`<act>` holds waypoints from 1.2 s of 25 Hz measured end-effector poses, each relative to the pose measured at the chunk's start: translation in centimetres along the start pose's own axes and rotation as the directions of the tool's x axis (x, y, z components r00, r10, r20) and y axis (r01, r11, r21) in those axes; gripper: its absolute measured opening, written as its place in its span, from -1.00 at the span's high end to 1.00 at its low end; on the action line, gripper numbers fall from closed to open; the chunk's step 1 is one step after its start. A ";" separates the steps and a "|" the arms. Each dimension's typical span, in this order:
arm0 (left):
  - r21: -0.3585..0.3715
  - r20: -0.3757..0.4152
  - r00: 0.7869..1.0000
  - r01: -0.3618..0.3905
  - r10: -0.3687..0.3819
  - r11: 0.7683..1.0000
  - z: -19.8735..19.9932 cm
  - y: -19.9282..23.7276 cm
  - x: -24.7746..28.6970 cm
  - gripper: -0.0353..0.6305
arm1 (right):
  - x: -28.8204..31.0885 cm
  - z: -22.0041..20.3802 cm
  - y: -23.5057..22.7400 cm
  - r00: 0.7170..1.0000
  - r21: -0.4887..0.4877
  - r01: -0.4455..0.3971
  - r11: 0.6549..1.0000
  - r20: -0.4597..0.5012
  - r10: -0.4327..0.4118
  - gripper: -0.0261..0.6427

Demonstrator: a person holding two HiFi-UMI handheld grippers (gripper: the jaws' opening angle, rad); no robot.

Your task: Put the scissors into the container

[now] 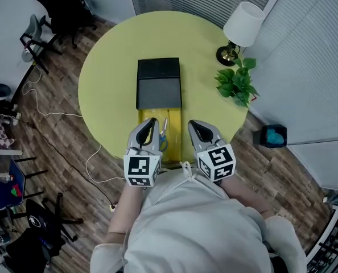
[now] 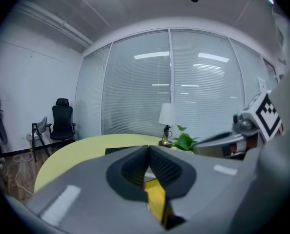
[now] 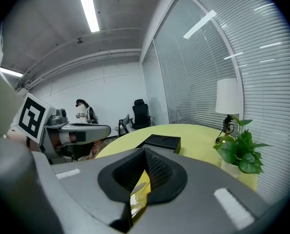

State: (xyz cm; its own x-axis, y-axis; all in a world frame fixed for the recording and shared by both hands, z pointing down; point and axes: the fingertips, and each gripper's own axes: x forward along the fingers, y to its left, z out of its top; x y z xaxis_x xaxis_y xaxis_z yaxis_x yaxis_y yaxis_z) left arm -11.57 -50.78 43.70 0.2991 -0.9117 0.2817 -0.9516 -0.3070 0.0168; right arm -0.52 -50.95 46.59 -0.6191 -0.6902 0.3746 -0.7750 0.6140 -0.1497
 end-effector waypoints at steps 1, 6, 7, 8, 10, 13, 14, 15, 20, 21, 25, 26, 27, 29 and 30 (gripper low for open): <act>0.006 -0.001 1.000 0.011 -0.011 1.000 0.0 -0.2 -0.1 0.88 | -0.1 0.0 0.2 1.000 -0.005 -0.002 1.000 0.002 0.002 0.93; 0.018 0.004 0.998 0.055 -0.055 0.998 -0.1 -1.3 -0.4 0.87 | -0.4 -0.6 0.8 1.000 -0.007 -0.004 1.000 -0.008 0.004 0.93; 0.018 0.002 0.998 0.060 -0.060 0.998 -0.2 -1.4 -0.3 0.87 | -0.5 -0.7 0.9 1.000 -0.008 -0.005 1.000 -0.009 0.005 0.93; 0.017 -0.001 0.998 0.065 -0.065 0.998 -0.3 -1.5 -0.3 0.87 | -0.5 -0.7 1.0 1.000 -0.012 -0.004 1.000 -0.010 0.004 0.93; 0.013 -0.007 0.997 0.080 -0.080 0.997 -0.5 -1.7 -0.4 0.88 | -0.6 -0.8 1.3 1.000 -0.028 0.003 1.000 -0.011 -0.004 0.93; 0.006 -0.017 0.996 0.093 -0.093 0.996 -1.1 -2.1 -0.5 0.88 | -0.6 -1.0 1.6 1.000 -0.045 0.003 0.999 -0.017 -0.004 0.93; 0.008 -0.018 0.995 0.094 -0.094 0.996 -1.2 -2.1 -0.5 0.88 | -0.6 -1.1 1.8 1.000 -0.044 0.001 0.999 -0.019 -0.002 0.93; 0.009 -0.019 0.995 0.095 -0.095 0.995 -1.2 -2.2 -0.6 0.88 | -0.7 -1.2 1.8 1.000 -0.042 0.000 0.999 -0.022 -0.001 0.93; -0.012 0.003 0.992 0.128 -0.128 0.992 -1.0 -2.6 -0.9 0.88 | -0.8 -1.6 2.4 0.999 -0.049 -0.005 0.999 -0.042 0.003 0.93; -0.016 0.007 0.991 0.131 -0.130 0.991 -0.9 -2.6 -0.9 0.88 | -0.8 -1.7 2.6 0.999 -0.054 -0.007 0.999 -0.047 0.004 0.93; -0.016 0.000 0.991 0.136 -0.136 0.991 -1.2 -2.7 -1.0 0.87 | -0.8 -2.0 2.7 0.999 -0.052 -0.012 0.999 -0.050 0.010 0.93; -0.017 -0.003 0.991 0.137 -0.137 0.990 -1.2 -2.8 -0.9 0.87 | -0.8 -2.0 2.5 0.999 -0.045 -0.012 0.999 -0.050 0.009 0.93; -0.018 -0.005 0.991 0.137 -0.137 0.990 -1.3 -2.8 -0.9 0.88 | -0.7 -2.1 2.4 0.999 -0.038 -0.011 0.999 -0.052 0.009 0.93; -0.019 -0.008 0.990 0.139 -0.139 0.990 -1.5 -2.9 -0.7 0.88 | -0.7 -2.3 2.1 0.998 -0.022 -0.008 1.000 -0.056 0.006 0.93; -0.020 -0.010 0.990 0.140 -0.140 0.990 -1.6 -2.9 -0.7 0.88 | -0.7 -2.4 1.9 0.998 -0.015 -0.006 1.000 -0.058 0.005 0.93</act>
